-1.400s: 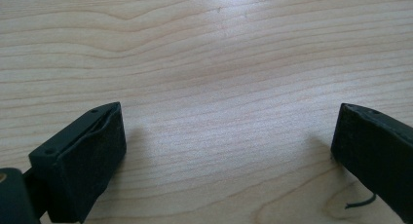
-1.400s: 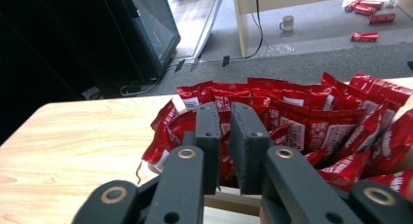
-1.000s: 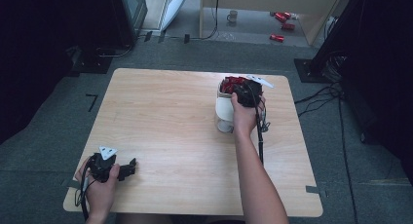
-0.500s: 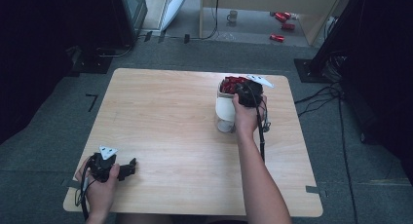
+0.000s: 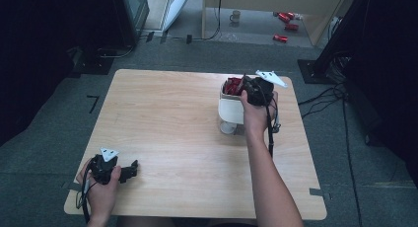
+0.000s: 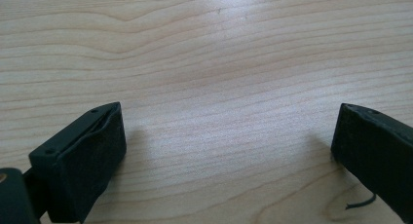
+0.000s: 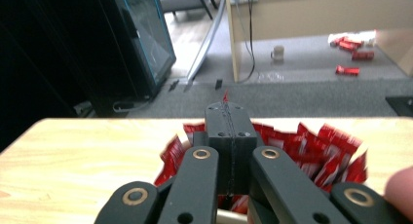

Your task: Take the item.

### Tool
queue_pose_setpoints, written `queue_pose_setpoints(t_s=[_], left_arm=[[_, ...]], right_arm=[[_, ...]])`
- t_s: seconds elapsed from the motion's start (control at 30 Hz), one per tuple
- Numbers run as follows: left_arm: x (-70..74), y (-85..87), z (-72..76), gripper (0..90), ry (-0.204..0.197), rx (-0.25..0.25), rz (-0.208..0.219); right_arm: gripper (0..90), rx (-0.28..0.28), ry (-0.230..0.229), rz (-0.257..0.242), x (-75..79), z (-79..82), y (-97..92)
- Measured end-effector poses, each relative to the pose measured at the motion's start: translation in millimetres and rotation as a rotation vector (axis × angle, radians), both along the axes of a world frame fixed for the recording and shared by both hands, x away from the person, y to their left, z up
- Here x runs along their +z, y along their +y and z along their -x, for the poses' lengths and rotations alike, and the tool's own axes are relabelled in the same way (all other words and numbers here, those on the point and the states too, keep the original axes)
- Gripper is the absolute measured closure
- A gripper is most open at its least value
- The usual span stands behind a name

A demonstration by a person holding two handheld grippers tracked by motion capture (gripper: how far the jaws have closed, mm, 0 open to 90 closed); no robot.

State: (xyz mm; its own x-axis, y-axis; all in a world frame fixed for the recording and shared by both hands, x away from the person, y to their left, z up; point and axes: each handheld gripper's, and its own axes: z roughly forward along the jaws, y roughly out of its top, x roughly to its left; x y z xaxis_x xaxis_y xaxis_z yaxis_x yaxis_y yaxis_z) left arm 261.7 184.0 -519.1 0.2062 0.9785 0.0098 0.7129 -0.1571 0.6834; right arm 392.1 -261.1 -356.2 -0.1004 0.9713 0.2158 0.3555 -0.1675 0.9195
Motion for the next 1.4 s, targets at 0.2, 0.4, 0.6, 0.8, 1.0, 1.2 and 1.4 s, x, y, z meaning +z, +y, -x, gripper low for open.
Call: queue_pose_setpoints(t_s=[0.2,0.4,0.6,0.8,1.0,1.2,1.4], left_arm=[[0.0,0.0,-0.1,0.0,-0.001,0.0,-0.001],[0.0,0.0,-0.1,0.0,-0.001,0.0,-0.001],[-0.1,0.1,-0.1,0.0,-0.002,0.0,0.001],[0.1,0.1,-0.1,0.0,-0.001,0.0,0.0],[0.1,0.1,-0.1,0.0,0.0,0.0,0.0],[0.2,0.2,0.0,0.0,0.001,-0.001,0.0],[-0.1,0.0,-0.1,0.0,-0.002,0.001,0.001]], right_arm=[[90.0,0.022,-0.051,0.02,22.2,9.5,2.4],[90.0,0.037,-0.097,0.04,39.3,16.5,7.4],[90.0,0.065,-0.136,0.052,54.0,21.6,18.6],[90.0,0.101,-0.165,0.056,65.6,27.3,33.1],[90.0,0.149,-0.17,0.044,71.8,31.0,47.1],[90.0,0.195,-0.159,0.043,68.1,30.2,62.6],[90.0,0.24,-0.129,0.041,49.1,23.2,82.9]])
